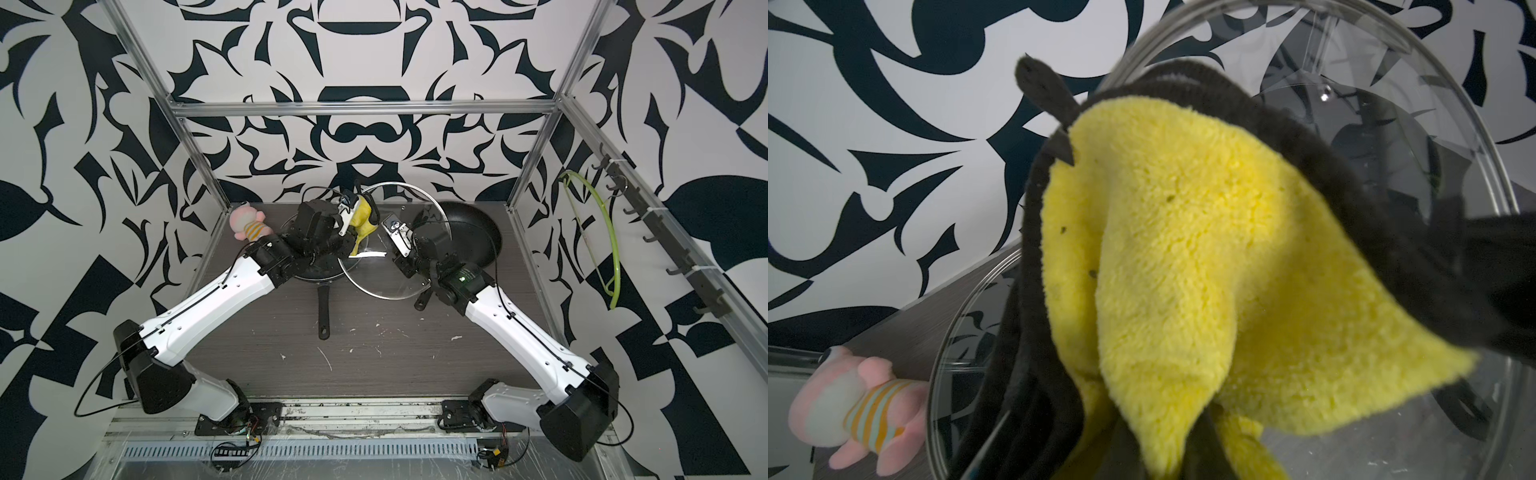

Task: Wipe the pot lid with a cloth
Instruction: Wipe the pot lid.

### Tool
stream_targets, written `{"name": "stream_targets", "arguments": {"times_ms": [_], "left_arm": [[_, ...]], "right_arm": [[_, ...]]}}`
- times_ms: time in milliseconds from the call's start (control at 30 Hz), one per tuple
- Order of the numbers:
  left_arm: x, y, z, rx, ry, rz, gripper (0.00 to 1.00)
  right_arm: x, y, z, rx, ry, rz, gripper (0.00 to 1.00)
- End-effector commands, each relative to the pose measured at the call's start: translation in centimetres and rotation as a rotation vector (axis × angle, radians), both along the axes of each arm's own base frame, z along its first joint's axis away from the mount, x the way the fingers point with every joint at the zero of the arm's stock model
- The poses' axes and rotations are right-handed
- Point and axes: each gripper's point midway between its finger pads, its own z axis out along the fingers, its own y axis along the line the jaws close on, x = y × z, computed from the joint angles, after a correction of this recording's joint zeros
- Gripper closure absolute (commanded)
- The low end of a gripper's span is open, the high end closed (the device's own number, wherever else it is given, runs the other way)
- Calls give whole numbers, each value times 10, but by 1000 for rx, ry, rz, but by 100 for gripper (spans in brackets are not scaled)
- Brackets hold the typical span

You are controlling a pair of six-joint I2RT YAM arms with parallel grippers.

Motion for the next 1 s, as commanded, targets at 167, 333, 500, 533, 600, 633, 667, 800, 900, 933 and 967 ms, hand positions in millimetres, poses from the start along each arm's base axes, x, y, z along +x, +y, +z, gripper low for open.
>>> {"name": "stream_targets", "arguments": {"times_ms": [167,333,500,533,600,633,667,800,900,933,967], "left_arm": [[-46,-18,-49,78,76,-55,100],[-65,-39,-57,83,94,-140,100],[-54,-26,-62,109,89,-89,100],[-52,-21,-62,102,95,-73,100],[-46,-11,-60,82,111,-43,100],[-45,-7,-58,75,109,-32,100],[-43,-2,-56,65,108,-22,100],[-35,11,-43,5,108,5,100],[-25,16,-34,-47,116,19,100],[-22,18,-32,-58,121,22,100],[-18,19,-29,-72,125,31,100]], "right_arm": [[2,-3,160,377,-348,-29,100],[7,-2,157,389,-330,-31,100],[11,-6,155,384,-324,-53,100],[11,-7,155,384,-326,-55,100],[10,-8,156,379,-331,-55,100],[9,-8,156,373,-335,-50,100],[8,-8,155,367,-338,-46,100],[3,-6,145,288,-367,-1,100],[-7,0,140,226,-424,78,100],[-11,2,138,201,-441,108,100],[-15,5,136,175,-456,139,100]]}}
